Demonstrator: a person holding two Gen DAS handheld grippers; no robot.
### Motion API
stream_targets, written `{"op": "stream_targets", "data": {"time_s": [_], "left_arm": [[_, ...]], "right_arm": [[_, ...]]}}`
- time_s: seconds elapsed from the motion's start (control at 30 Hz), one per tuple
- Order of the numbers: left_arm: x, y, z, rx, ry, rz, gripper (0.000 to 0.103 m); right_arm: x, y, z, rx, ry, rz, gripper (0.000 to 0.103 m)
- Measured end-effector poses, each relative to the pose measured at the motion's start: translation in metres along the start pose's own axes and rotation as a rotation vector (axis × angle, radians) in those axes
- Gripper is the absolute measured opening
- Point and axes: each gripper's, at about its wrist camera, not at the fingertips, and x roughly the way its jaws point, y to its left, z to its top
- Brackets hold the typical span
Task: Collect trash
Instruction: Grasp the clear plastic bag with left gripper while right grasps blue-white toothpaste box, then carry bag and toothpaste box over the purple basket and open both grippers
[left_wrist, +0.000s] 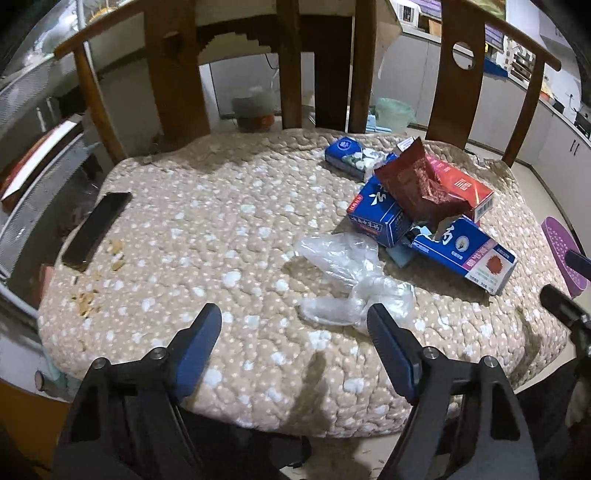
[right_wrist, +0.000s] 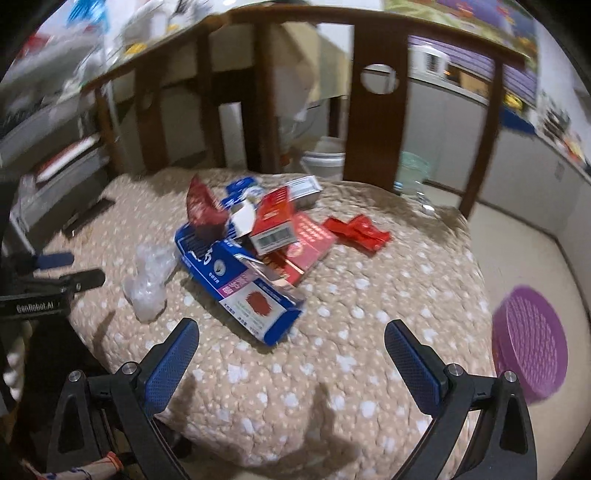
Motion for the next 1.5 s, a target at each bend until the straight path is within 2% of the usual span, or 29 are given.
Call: {"op": "stream_targets", "data": {"time_s": [0.37,0.6,0.8,0.87,0.97,1.07,1.1,1.17,1.2,1.27,1.5], "left_arm": [[0.053,0.001,0.017,-0.082,0.118,-0.095,0.080],[0.069,-0.008,0.023,-0.116,0.135,-0.146,0.080],[0.074,-0.019,0.026,-0.133,0.144,-0.219,0.081],[0.075,-0.024,0.025,-0.131,0.147,-0.237,0.081],[0.077,-0.032,0.025,-0.119,0.152,-0.242,0.081],[0.081,-0.040,0.024,-0.113,0.158,-0.243,0.079],[0.082,-0.042,0.023,-0.114,0.161,-0.245,0.075],[0.081,-0.045,0.022,-0.125,0.163,-0.308,0.032],[0.078,-0.047,0.023,-0.128,0.160,-0.335,0.025],[0.071,-0.054,0.021,-0.104,0.145,-0.308,0.021],[0.036,-0.067,0.009,-0.007,0.089,-0.258,0.019]], "right_arm": [[0.068,0.022,0.021,-0.141,0.071,0.030,0.102],[0.091,0.035,0.022,-0.172,0.092,0.043,0.100],[0.096,0.029,0.020,-0.125,0.109,0.061,0.084],[0.094,0.024,0.017,-0.111,0.110,0.063,0.073],[0.092,0.012,0.012,-0.046,0.134,0.127,0.060],[0.089,0.004,0.008,-0.008,0.138,0.152,0.054],[0.087,0.002,0.006,0.006,0.137,0.164,0.054],[0.084,-0.002,0.004,0.025,0.135,0.184,0.053],[0.081,-0.004,0.003,0.032,0.130,0.195,0.052],[0.076,-0.007,0.003,0.045,0.120,0.219,0.052],[0.048,-0.015,0.000,0.078,0.054,0.313,0.052]]}}
